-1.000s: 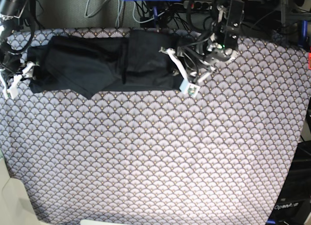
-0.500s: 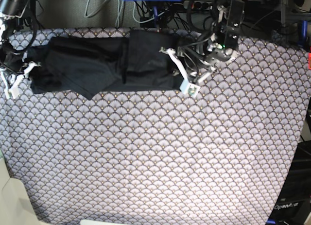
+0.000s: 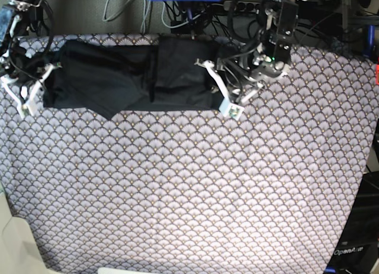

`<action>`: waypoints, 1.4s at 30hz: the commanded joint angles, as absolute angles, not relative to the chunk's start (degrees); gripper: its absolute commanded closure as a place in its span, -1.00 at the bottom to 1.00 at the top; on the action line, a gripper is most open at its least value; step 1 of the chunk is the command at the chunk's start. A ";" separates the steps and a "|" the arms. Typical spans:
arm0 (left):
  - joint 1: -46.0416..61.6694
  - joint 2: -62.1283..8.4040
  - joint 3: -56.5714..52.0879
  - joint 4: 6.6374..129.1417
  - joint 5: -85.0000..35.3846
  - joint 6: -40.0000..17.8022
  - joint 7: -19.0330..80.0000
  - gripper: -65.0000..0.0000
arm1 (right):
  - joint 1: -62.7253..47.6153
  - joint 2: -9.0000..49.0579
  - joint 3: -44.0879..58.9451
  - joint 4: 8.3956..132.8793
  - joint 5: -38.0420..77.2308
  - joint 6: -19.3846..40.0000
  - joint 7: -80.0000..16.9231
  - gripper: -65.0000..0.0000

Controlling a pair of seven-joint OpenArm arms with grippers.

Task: Fold the T-shirt properly
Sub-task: 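Grasp the other strip end with the right gripper, then fold the held end with the right gripper over onto the left gripper's section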

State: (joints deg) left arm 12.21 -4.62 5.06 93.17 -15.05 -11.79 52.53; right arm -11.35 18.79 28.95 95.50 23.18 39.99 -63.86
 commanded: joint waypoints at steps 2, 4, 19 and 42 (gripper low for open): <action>12.44 -5.85 4.35 92.26 -8.13 -8.66 57.80 1.00 | -10.86 18.95 29.05 100.79 24.57 40.00 -64.48 1.00; 12.35 -5.67 4.35 92.26 -8.13 -8.66 57.80 1.00 | -10.51 18.07 28.26 104.31 24.57 40.00 -66.59 1.00; 10.95 -5.76 4.26 92.35 -8.13 -8.92 57.36 1.00 | -9.01 8.75 21.23 112.31 24.75 40.00 -76.53 1.00; 9.27 -2.24 -2.59 98.51 -8.31 -9.27 57.36 1.00 | -6.64 0.40 12.62 113.27 34.42 40.00 -78.37 1.00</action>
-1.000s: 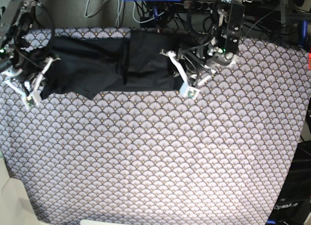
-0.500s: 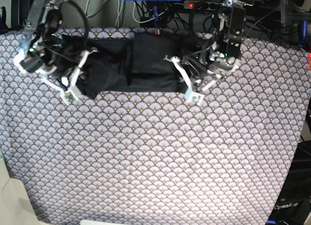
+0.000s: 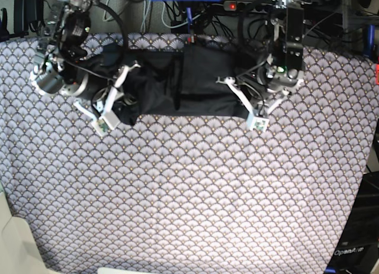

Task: Fold the T-shirt properly
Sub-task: 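Fold the held end with the right gripper over onto the left gripper's section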

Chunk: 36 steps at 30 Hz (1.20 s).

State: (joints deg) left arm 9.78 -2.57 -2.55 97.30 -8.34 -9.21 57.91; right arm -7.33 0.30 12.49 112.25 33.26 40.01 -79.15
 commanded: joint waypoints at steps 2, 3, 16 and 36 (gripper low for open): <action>9.27 -1.98 -2.68 98.77 -8.31 -9.27 57.36 1.00 | -6.55 0.40 12.35 113.19 34.42 40.00 -78.29 1.00; 9.27 -1.98 -2.68 98.77 -8.31 -9.36 57.27 1.00 | -6.55 0.40 12.35 113.19 34.42 40.00 -78.29 1.00; 10.77 -1.19 -3.74 106.07 -15.16 -14.90 53.93 1.00 | -6.64 0.84 12.44 113.10 34.42 40.00 -78.11 1.00; 12.62 -1.45 -22.11 93.67 -14.46 -15.25 53.41 1.00 | -4.62 -0.04 7.34 113.27 34.51 40.00 -78.29 1.00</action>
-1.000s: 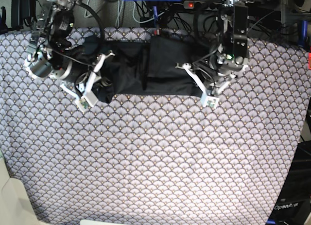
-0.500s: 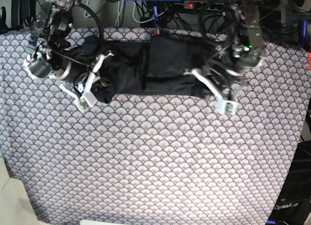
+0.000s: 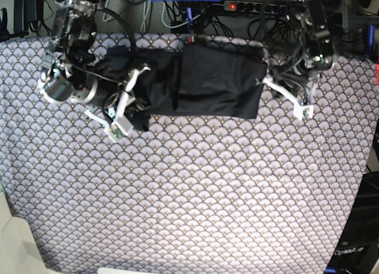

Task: Fold the T-shirt properly
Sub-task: 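Fold the held end with the right gripper over onto the left gripper's section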

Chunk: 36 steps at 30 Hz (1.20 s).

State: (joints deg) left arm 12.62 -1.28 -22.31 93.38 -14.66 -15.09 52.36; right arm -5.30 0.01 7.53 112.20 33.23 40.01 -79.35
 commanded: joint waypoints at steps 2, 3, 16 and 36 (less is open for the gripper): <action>11.82 -1.36 -20.97 92.35 -14.46 -15.25 53.41 1.00 | -3.91 -1.10 6.46 113.27 34.51 40.00 -78.37 1.00; 11.65 -1.36 -20.18 91.91 -14.46 -15.25 53.41 1.00 | -3.65 -1.71 6.02 113.27 34.51 40.00 -78.55 1.00; 11.56 -1.45 -17.19 90.68 -14.46 -15.25 53.32 1.00 | -1.80 -9.00 -5.85 113.71 34.59 40.00 -80.00 1.00; 13.76 -2.95 -17.45 101.67 -14.90 -15.25 54.02 1.00 | 2.24 -9.00 -18.68 113.01 34.33 40.00 -80.00 1.00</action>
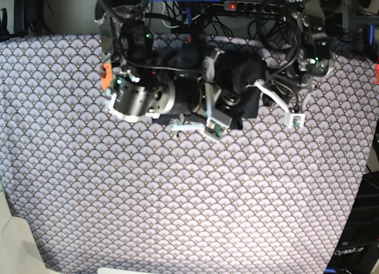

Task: Fold the T-shirt properly
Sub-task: 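Fold the held end with the right gripper over onto the left gripper's section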

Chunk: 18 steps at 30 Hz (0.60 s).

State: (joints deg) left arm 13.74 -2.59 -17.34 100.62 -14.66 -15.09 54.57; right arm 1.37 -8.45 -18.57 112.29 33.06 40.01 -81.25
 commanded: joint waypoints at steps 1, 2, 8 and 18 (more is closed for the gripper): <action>14.29 -2.95 -17.54 101.93 -14.81 -15.25 53.85 1.00 | 2.24 -9.00 -18.86 113.01 34.33 40.00 -80.00 1.00; 14.64 -2.95 -18.07 102.11 -14.55 -15.25 53.67 1.00 | 2.24 -9.00 -18.86 113.01 34.33 40.00 -80.00 1.00; 16.40 -2.86 -24.48 101.93 -15.08 -15.34 53.41 1.00 | 3.12 -9.00 -19.03 111.43 34.24 40.00 -79.78 1.00; 17.36 -3.21 -24.84 101.41 -15.08 -15.43 53.32 1.00 | 6.02 -9.00 -24.48 110.99 34.24 40.00 -79.08 1.00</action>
